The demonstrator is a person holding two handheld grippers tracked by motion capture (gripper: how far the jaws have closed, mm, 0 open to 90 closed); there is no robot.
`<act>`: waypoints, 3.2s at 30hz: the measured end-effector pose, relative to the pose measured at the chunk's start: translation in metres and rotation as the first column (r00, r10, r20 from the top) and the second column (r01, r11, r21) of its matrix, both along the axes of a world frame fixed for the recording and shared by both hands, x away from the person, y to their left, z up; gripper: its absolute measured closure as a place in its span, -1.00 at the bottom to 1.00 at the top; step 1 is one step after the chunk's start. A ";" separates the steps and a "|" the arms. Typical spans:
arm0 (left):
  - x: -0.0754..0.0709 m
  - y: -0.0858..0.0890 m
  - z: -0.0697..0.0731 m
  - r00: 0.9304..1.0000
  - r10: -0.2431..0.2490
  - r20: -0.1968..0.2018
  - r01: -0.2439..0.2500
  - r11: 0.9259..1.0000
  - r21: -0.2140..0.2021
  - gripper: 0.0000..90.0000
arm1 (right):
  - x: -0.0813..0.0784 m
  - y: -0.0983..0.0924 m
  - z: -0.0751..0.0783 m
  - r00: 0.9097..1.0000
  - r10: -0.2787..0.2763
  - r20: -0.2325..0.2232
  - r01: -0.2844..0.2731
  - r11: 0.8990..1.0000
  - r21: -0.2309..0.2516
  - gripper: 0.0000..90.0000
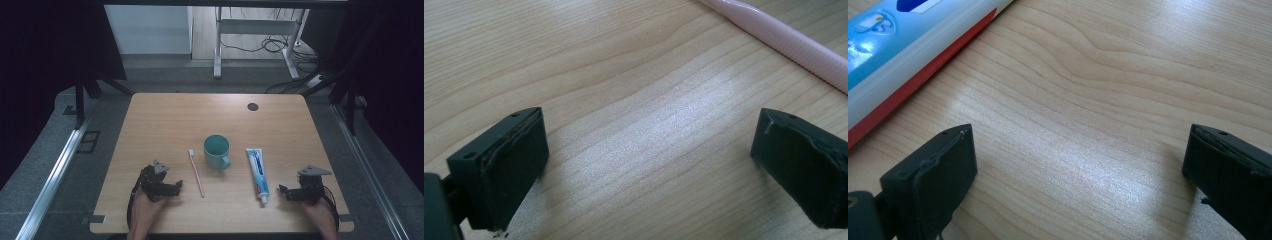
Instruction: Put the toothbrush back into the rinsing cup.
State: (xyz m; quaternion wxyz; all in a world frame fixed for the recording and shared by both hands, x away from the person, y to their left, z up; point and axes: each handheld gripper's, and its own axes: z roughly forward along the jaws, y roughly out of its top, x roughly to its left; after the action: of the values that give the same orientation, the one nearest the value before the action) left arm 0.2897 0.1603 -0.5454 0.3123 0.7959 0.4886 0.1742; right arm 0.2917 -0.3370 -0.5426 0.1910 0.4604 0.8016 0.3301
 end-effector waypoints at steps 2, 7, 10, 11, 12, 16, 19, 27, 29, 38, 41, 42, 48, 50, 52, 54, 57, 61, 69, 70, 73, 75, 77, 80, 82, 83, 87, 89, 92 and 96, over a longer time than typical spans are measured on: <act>0.000 0.000 0.000 1.000 0.001 0.000 -0.001 1.000 0.000 -0.95 | 0.000 0.000 0.000 1.000 0.000 -0.001 0.000 1.000 0.001 -0.99; 0.000 0.000 0.000 1.000 0.002 0.001 -0.002 1.000 -0.001 -0.95 | 0.000 0.000 0.000 1.000 0.000 -0.001 0.000 1.000 0.001 -0.99; 0.000 0.000 0.000 1.000 0.002 0.000 -0.002 1.000 -0.001 -0.95 | 0.000 0.000 0.000 1.000 0.000 -0.001 0.000 1.000 0.001 -0.99; 0.000 0.000 0.000 1.000 -0.002 0.000 0.002 1.000 0.001 -0.95 | 0.000 0.000 0.000 1.000 0.000 0.000 0.000 1.000 0.000 -0.99; 0.000 0.000 0.000 1.000 -0.008 -0.002 0.008 1.000 0.002 -0.96 | 0.000 0.000 0.000 1.000 0.000 0.000 0.000 1.000 0.000 -0.99; 0.001 -0.001 0.000 1.000 -0.015 -0.007 0.015 1.000 0.003 -1.00 | 0.000 0.000 0.000 1.000 0.000 -0.001 0.000 1.000 0.001 -0.99; 0.001 0.000 0.000 1.000 -0.015 -0.007 0.015 1.000 0.003 -1.00 | 0.000 0.000 0.000 1.000 0.000 -0.001 0.000 1.000 0.001 -0.99; 0.001 0.000 0.000 1.000 -0.022 -0.011 0.022 1.000 0.007 -1.00 | 0.000 0.000 0.000 1.000 0.000 -0.001 0.000 1.000 0.001 -0.99; 0.002 0.000 0.001 1.000 -0.027 -0.016 0.027 1.000 0.010 -0.99 | 0.000 0.000 0.000 1.000 0.000 -0.001 0.000 1.000 0.001 -0.99; 0.003 -0.001 0.004 0.999 -0.033 -0.026 0.034 0.999 0.020 -0.93 | 0.000 0.000 0.000 1.000 0.000 0.000 0.000 1.000 0.000 -0.99; 0.003 -0.002 0.007 0.999 -0.039 -0.018 0.039 0.999 0.015 -0.92 | 0.000 0.000 0.000 1.000 0.000 -0.001 0.000 1.000 0.000 -0.99; 0.002 -0.003 0.008 0.999 -0.039 -0.016 0.039 0.999 0.014 -0.92 | 0.000 0.000 0.000 1.000 0.000 -0.001 0.000 1.000 0.001 -0.99; 0.002 -0.005 0.013 0.999 -0.050 -0.013 0.050 0.999 0.001 -0.90 | 0.000 0.000 0.000 1.000 0.000 0.000 0.000 1.000 0.000 -0.99; 0.003 -0.006 0.015 0.998 -0.054 -0.014 0.054 0.999 -0.003 -0.90 | 0.000 0.000 0.000 1.000 0.000 -0.001 0.000 1.000 0.000 -0.99; 0.004 -0.007 0.017 0.998 -0.057 -0.014 0.057 0.998 -0.003 -0.90 | 0.000 0.000 0.000 1.000 0.000 -0.001 0.000 1.000 0.000 -0.99; 0.004 -0.009 0.018 0.998 -0.063 -0.015 0.062 0.998 -0.004 -0.89 | 0.000 0.000 0.000 1.000 0.000 0.000 0.000 1.000 0.000 -0.99; 0.005 -0.012 0.021 0.997 -0.071 -0.013 0.070 0.998 -0.004 -0.89 | 0.000 0.000 0.000 1.000 -0.001 -0.001 0.001 1.000 0.000 -0.99; 0.007 -0.016 0.024 0.997 -0.082 -0.010 0.082 0.997 0.002 -0.87 | 0.000 0.000 0.000 1.000 -0.001 0.000 0.001 1.000 0.000 -0.99; 0.012 -0.028 0.031 0.993 -0.118 0.000 0.118 0.993 -0.002 -0.71 | 0.000 0.000 0.000 1.000 -0.002 0.001 0.002 1.000 0.000 -0.99; 0.013 -0.030 0.031 0.993 -0.122 0.001 0.122 0.993 0.003 -0.70 | 0.000 0.000 0.000 1.000 -0.001 0.000 0.001 1.000 0.000 -0.99; 0.017 -0.035 0.033 0.991 -0.134 0.002 0.134 0.991 0.011 -0.67 | 0.000 0.000 0.000 1.000 0.000 0.000 0.000 1.000 -0.001 -0.99; 0.019 -0.038 0.034 0.990 -0.139 0.003 0.139 0.990 0.014 -0.63 | 0.000 0.000 0.000 1.000 0.000 0.000 0.000 1.000 0.000 -0.99; 0.021 -0.041 0.034 0.989 -0.148 0.002 0.148 0.989 0.011 -0.57 | 0.000 0.000 0.000 1.000 0.000 0.000 0.000 1.000 0.000 -0.99; 0.024 -0.046 0.034 0.988 -0.156 0.001 0.156 0.988 0.011 -0.49 | 0.000 0.000 0.000 1.000 0.000 0.000 0.000 1.000 -0.001 -0.99; 0.026 -0.050 0.035 0.986 -0.169 0.006 0.169 0.986 0.013 -0.45 | 0.000 0.000 0.000 1.000 0.000 -0.001 0.000 1.000 0.000 -0.99; 0.026 -0.053 0.035 0.985 -0.174 0.008 0.174 0.985 0.010 -0.42 | 0.000 0.000 0.000 1.000 0.000 -0.001 0.000 1.000 0.000 -0.99; 0.028 -0.062 0.037 0.978 -0.207 0.011 0.207 0.978 0.004 -0.24 | 0.000 0.000 0.000 1.000 0.000 -0.001 0.000 1.000 0.000 -0.99; 0.028 -0.067 0.038 0.976 -0.219 0.011 0.219 0.976 0.001 -0.12 | 0.000 0.000 0.000 1.000 -0.001 -0.001 0.001 1.000 0.000 -0.99; 0.029 -0.072 0.037 0.971 -0.240 0.004 0.240 0.971 -0.010 0.13 | 0.000 0.000 0.000 1.000 -0.001 -0.002 0.001 1.000 0.000 -0.99; 0.028 -0.078 0.034 0.961 -0.275 -0.013 0.275 0.961 -0.012 0.45 | 0.000 0.000 0.000 1.000 -0.001 -0.002 0.001 1.000 0.001 -0.99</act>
State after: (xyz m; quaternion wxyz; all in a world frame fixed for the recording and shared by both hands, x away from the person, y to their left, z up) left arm 0.3179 0.0819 -0.5117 0.3340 0.8556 0.3764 0.1209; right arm 0.2916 -0.3370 -0.5425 0.1904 0.4613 0.8014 0.3298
